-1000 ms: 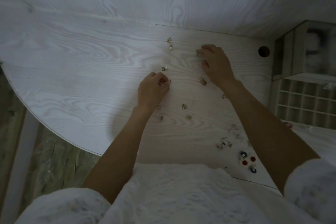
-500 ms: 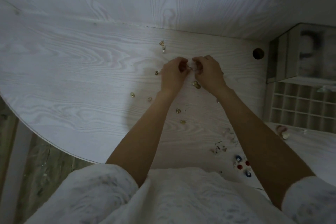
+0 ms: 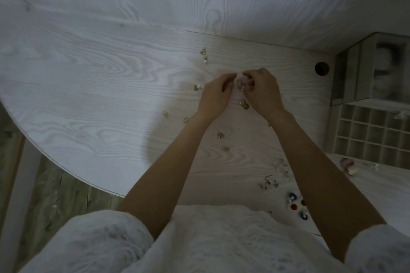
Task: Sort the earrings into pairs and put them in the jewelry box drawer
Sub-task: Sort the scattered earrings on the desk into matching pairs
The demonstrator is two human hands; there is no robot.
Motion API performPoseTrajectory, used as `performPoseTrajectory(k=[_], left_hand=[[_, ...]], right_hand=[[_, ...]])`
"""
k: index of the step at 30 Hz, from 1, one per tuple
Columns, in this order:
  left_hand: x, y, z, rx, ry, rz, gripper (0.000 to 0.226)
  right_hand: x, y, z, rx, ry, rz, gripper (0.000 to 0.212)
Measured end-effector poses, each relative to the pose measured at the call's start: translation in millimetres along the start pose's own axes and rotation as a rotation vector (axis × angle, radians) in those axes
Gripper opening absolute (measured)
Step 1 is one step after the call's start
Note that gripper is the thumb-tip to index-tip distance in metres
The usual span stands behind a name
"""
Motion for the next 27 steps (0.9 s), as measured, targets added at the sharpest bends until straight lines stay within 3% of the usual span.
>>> performPoseTrajectory(k=[2, 5, 10, 13, 16, 21, 27], left_hand=[[-17.0, -10.8, -2.1, 0.025, 0.056, -0.004, 0.03], [-50.7, -29.7, -18.1, 0.127, 0.209, 0.138, 0.026], [-86.8, -38.0, -41.7, 0.023, 0.364, 0.343, 0.029], [-82.9, -28.4, -44.0, 0.003, 0.352, 0.293, 0.033], [-73.6, -18.7, -43.5, 0.027, 0.363, 0.206, 0.038], [-68.1, -10.7, -44.2, 0.099, 0.347, 0.202, 0.02], [-68.2, -9.2, -41.8, 0.118, 0.309, 0.221, 0.013]], right_hand=[[-5.2, -2.6, -2.1, -0.057, -0.058, 0.025, 0.031], [-10.8, 0.0, -14.3, -0.179, -0.088, 0.065, 0.027], [-1.1, 30.8, -49.9, -0.346, -0.104, 0.04, 0.035], [9.7, 50.0, -65.9, -0.398, -0.147, 0.017, 0.038], [18.6, 59.7, -75.1, -0.387, -0.161, 0.016, 0.028], [20.8, 55.0, -74.3, -0.412, -0.207, -0.035, 0.015], [12.1, 38.6, -56.0, -0.398, -0.294, -0.107, 0.014]])
Point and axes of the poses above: each hand's wrist, its own y-axis towards the middle knuckle, its own x-axis out of the palm, z = x × y, the point moved 2 cm from there along y, towards the middle knuckle, and after that the axes turned 13 degrees about -y, right-handed, at the moved point
